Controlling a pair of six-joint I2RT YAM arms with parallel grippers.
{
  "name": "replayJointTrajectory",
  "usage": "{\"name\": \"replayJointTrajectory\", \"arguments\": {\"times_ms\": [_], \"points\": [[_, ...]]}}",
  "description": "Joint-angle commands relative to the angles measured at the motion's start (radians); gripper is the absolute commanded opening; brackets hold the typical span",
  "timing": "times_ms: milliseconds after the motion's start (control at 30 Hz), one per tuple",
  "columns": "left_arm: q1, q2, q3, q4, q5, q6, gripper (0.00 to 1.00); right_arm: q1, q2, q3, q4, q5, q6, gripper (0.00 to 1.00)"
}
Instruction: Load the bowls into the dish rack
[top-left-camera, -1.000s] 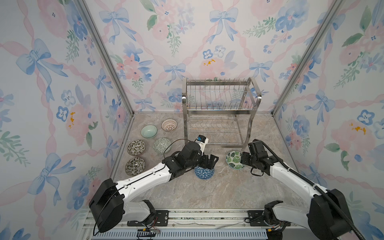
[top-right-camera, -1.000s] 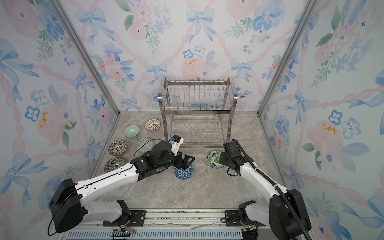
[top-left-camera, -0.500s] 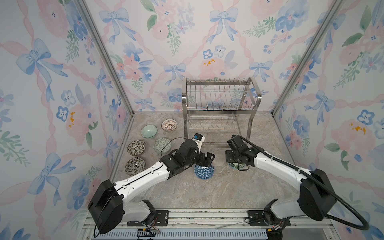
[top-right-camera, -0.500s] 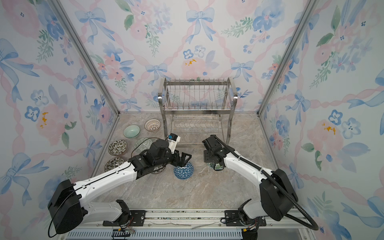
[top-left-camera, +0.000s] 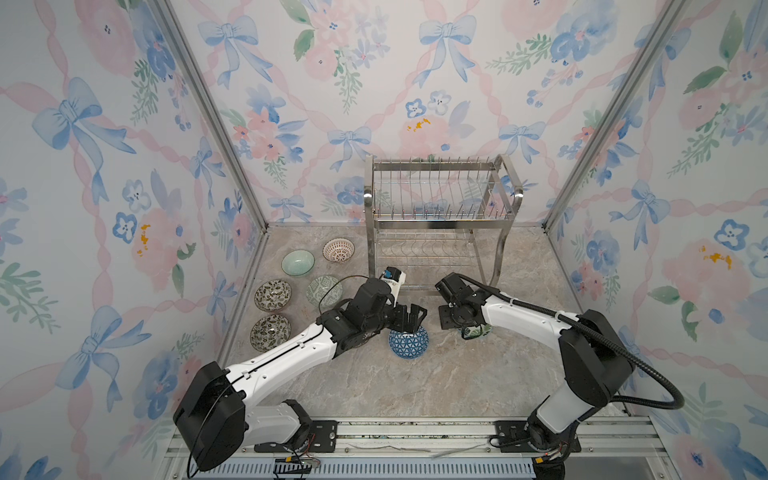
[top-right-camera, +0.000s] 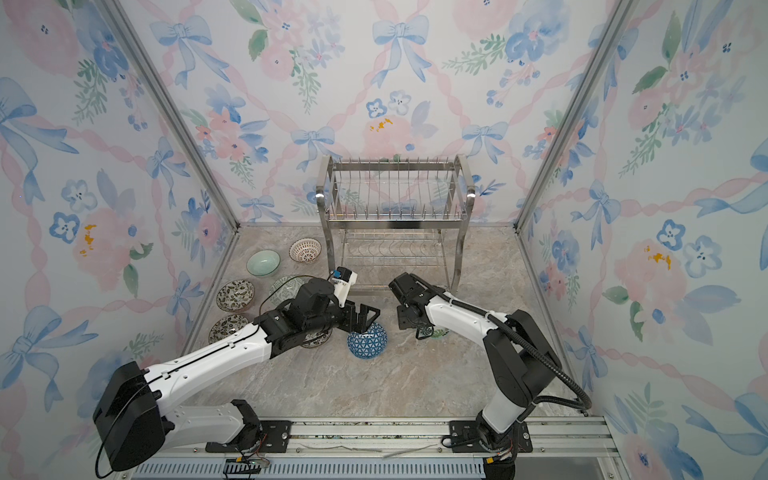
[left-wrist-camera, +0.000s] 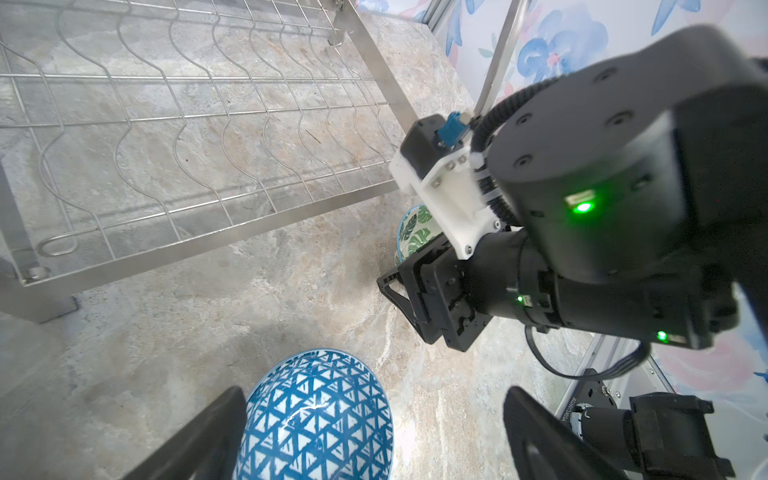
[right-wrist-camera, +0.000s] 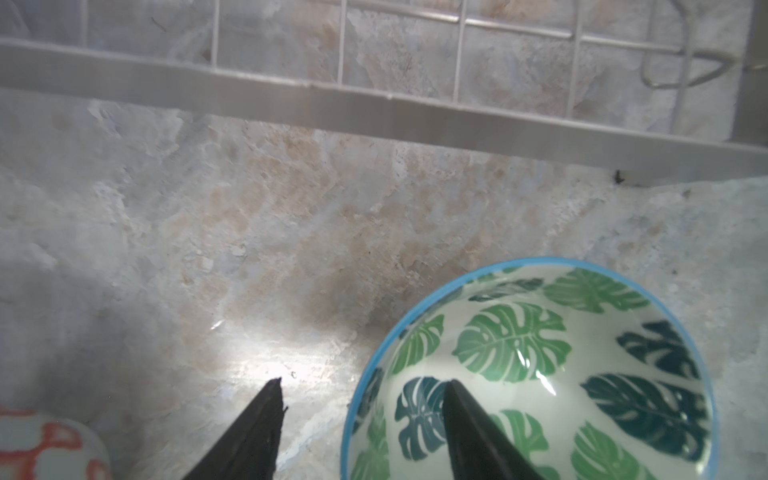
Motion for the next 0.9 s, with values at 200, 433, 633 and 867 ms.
{"name": "replayJointTrajectory", "arguments": {"times_ms": [200,433,633,867], "points": [[0.008,-0.012,-0.01,-0.012,-0.016,0.012,0.98,0.006,0.026,-0.017,-0.002,0.01,-0.038,0.47],[0.011,-0.004,-0.008,-0.016,-0.047,0.031,0.98,0.006,0.067,0.004,-0.004,0.021,-0.047,0.33],[0.011,0.006,-0.002,-0.025,-0.076,0.056,0.98,0.011,0.053,0.006,-0.009,0.024,-0.051,0.11],[0.01,0.019,-0.007,-0.028,-0.188,0.056,0.98,0.042,-0.098,0.003,-0.008,0.021,-0.06,0.03]]}}
